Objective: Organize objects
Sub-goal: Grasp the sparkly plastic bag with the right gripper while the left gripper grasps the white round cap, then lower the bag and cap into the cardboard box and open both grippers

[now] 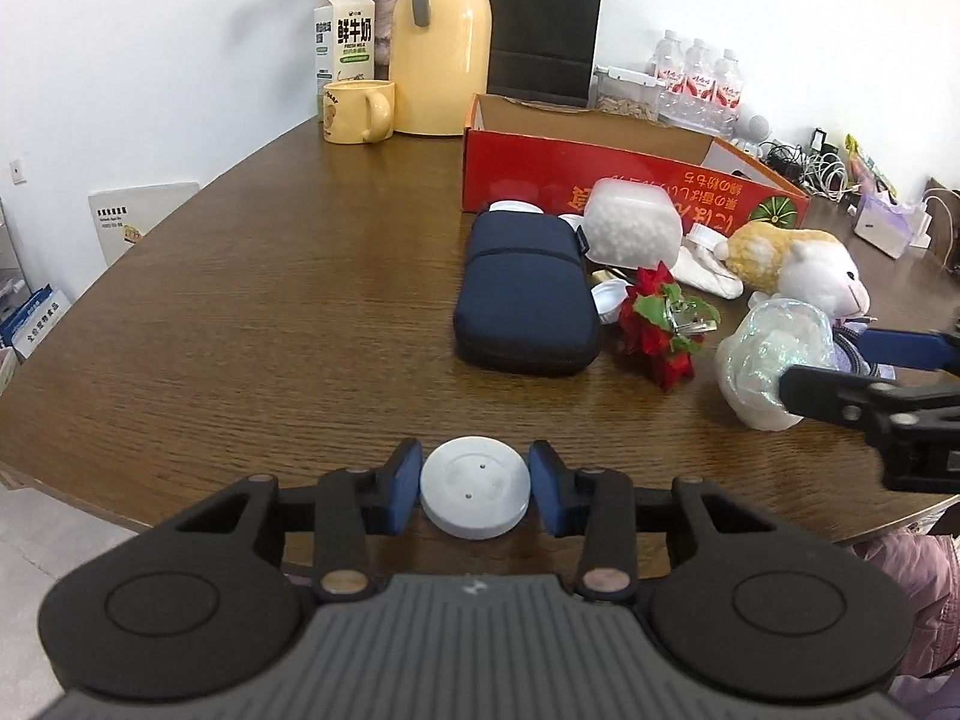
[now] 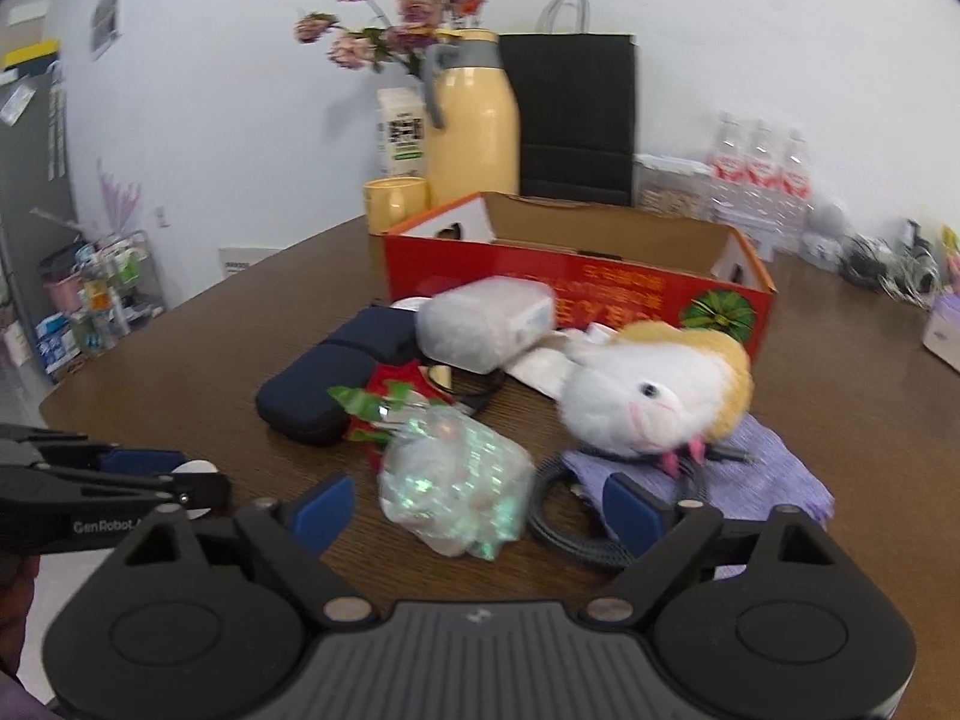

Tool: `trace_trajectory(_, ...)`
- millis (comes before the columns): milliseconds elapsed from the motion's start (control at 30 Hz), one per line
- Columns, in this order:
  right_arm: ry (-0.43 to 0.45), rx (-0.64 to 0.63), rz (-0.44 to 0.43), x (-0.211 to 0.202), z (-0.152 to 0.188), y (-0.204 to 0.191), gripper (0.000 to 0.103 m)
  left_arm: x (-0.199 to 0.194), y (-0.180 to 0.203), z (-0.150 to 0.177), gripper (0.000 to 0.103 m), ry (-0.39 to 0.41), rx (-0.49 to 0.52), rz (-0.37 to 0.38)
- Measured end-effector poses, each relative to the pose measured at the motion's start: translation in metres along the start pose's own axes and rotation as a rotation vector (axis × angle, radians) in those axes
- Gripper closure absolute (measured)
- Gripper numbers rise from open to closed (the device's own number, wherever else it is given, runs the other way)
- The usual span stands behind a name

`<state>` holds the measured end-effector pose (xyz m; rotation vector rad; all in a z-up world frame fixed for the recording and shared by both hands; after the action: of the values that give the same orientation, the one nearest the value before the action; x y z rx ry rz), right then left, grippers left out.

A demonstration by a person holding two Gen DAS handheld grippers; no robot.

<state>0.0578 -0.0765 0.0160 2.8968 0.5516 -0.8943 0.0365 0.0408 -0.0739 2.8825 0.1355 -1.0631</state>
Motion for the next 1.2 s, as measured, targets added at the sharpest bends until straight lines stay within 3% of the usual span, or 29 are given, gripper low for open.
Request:
trace_trajectory(233,-0.026,-0.018,-0.008,0.025,-0.002,-0.005,0.038,0.004,0.001,-0.004,0.063,0.007,0.002,0.021)
trace_trajectory(300,-0.044,-0.016,-0.019,0.030,0.000,-0.005,0.055,0.006,0.002,-0.005,0.063,0.009,0.004,0.028)
trace_trajectory(400,-0.034,-0.003,-0.040,0.030,0.000,-0.004,0.060,0.007,0.003,-0.008,0.063,0.015,0.005,0.041)
trace_trajectory(767,0.140,0.034,-0.109,0.002,-0.044,0.013,0.062,-0.001,0.006,-0.060,0.063,0.140,-0.002,0.078)
trace_trajectory(1000,0.237,0.013,-0.049,0.010,-0.094,0.043,0.062,0.007,0.017,-0.131,0.063,0.269,-0.010,0.089)
trace_trajectory(1200,0.227,-0.017,-0.001,0.043,-0.138,0.078,0.062,0.033,0.036,-0.191,0.063,0.291,-0.027,0.095)
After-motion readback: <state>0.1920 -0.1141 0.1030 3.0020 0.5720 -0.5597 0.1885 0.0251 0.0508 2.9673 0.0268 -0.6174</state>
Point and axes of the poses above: each gripper's, at about its wrist camera, not at the fingertips, and x roughly the way its jaws point, y to its right, z to its underside, the point moved 6 cm from there along x, roughly the way its jaws point, and after that the axes turned 3 degrees about -z, right-handed, at the moved point
